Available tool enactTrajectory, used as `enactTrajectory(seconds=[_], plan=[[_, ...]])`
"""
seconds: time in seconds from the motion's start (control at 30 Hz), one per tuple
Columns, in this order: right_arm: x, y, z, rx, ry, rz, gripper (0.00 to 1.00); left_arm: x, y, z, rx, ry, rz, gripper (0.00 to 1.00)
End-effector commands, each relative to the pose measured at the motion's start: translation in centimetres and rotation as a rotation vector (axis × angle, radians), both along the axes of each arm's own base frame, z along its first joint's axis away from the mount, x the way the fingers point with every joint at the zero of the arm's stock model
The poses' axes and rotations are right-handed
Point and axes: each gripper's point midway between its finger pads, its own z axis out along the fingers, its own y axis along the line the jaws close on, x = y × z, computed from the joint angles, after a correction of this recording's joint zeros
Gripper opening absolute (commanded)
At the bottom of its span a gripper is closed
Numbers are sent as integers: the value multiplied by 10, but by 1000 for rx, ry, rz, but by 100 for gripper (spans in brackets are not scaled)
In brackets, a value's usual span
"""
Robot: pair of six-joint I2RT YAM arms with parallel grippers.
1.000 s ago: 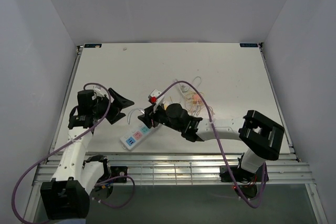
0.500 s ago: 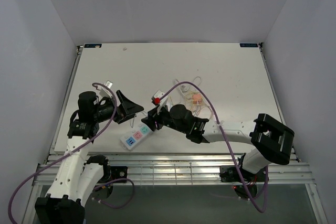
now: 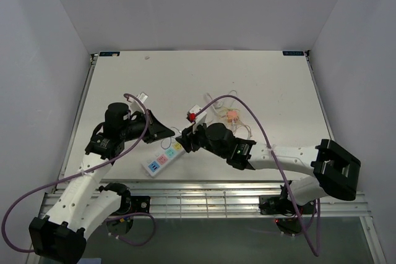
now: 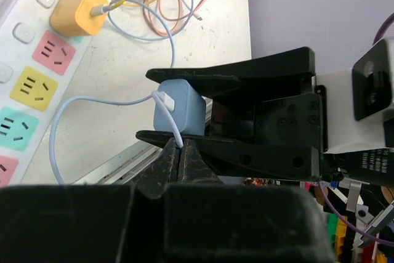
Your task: Insert the plug
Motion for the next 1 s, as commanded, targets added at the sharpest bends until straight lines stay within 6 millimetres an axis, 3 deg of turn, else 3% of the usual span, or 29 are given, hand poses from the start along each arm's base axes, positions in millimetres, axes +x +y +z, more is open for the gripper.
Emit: enactTrajectory(seconds=[0.0, 0.03, 0.1, 0.2, 0.23, 0.37, 0.6, 0.73, 0.97], plan=[[-3, -16, 9, 19, -11, -33, 8, 13, 1, 30, 10, -95, 25, 0], [-7, -20, 2, 3, -7, -21, 8, 16, 1, 32, 17, -105, 22, 0], [-16, -20, 7, 10, -20, 41, 8, 17, -2, 40, 12, -123, -1, 0], [-23, -20, 9, -1, -30, 85, 19, 14, -10, 48, 5, -153, -79, 0], [-22, -19, 12, -3, -34, 86, 25, 12, -14, 54, 2, -173, -115, 0], [-11, -12, 35, -11, -79, 57, 24, 1, -27, 57, -1, -218, -230, 0], [2, -9, 37, -51, -69, -4, 35, -18, -39, 72, -19, -276, -333, 0], [6, -12, 42, -53, -61, -38, 50, -22, -41, 74, -17, -286, -362, 0], [6, -19, 45, -54, -64, -53, 59, -30, -44, 75, -34, -291, -413, 0]])
